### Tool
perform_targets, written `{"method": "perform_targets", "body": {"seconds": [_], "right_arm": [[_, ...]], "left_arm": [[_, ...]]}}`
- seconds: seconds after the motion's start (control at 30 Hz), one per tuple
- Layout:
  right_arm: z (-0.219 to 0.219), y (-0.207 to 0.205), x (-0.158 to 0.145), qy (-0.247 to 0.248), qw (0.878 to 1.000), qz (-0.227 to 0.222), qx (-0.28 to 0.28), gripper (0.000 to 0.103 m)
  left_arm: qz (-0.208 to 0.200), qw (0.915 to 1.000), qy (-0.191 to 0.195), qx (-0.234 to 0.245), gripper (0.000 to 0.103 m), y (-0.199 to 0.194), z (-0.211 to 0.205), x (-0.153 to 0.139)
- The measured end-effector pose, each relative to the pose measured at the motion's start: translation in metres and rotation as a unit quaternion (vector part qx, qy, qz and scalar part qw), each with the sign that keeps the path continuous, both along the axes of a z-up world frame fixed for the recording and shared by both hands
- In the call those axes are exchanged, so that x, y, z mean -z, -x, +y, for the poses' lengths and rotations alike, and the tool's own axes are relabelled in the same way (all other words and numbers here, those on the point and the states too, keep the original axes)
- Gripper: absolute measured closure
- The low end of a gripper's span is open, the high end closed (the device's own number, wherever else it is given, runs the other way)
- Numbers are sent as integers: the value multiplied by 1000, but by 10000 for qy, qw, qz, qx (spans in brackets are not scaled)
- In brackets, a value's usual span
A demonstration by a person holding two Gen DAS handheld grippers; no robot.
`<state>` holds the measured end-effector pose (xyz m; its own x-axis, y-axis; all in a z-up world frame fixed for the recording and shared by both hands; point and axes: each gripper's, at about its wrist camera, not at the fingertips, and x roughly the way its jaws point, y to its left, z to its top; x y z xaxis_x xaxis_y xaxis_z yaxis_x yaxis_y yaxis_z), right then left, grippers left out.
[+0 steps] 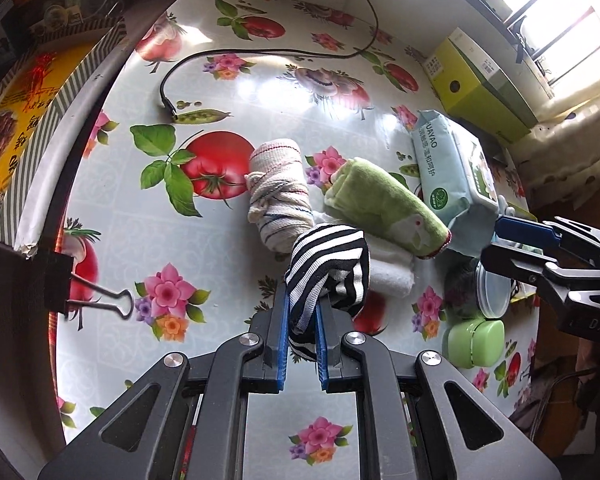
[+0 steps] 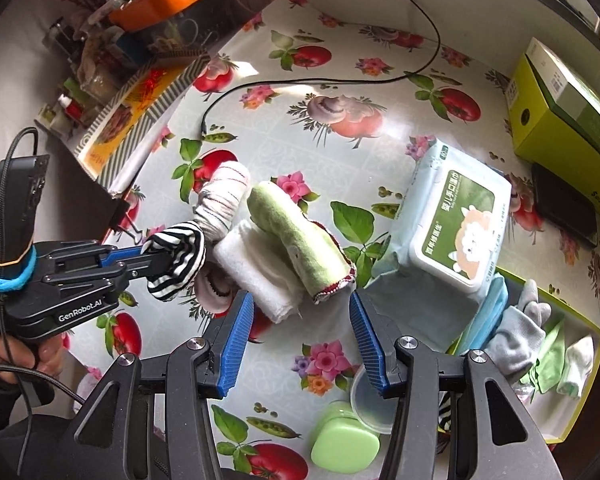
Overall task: Organize soft objects
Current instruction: 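Grasp the rolled green towel with the right gripper and lift it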
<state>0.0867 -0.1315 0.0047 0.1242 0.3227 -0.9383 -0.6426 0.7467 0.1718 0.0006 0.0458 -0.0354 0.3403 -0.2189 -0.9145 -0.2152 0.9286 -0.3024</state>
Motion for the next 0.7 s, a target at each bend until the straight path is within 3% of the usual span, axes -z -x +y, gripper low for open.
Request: {"method": "perform_targets", "body": {"seconds": [0.43,0.5,0.53,0.57,0.7], "right_arm": [[49,-33,53,616,9967,281,-454,54],[50,-34,60,649,9963,335,-459,62],[50,-35,62,654,9963,359,-433,76],[49,-36,62,634,9964,373,-410,80],[43,-37,47,436,9981,284,-332,85]], "left_arm": [[-58,9996,129,-249,91,1,19,-3],[-75,9995,132,-264,91,2,20,-4],[-82,9995,141,-273,91,2,20,-5],[-89,9994,152,-282,91,2,21,-5],[-136,9993,148,-312,91,1,22,-9]]}}
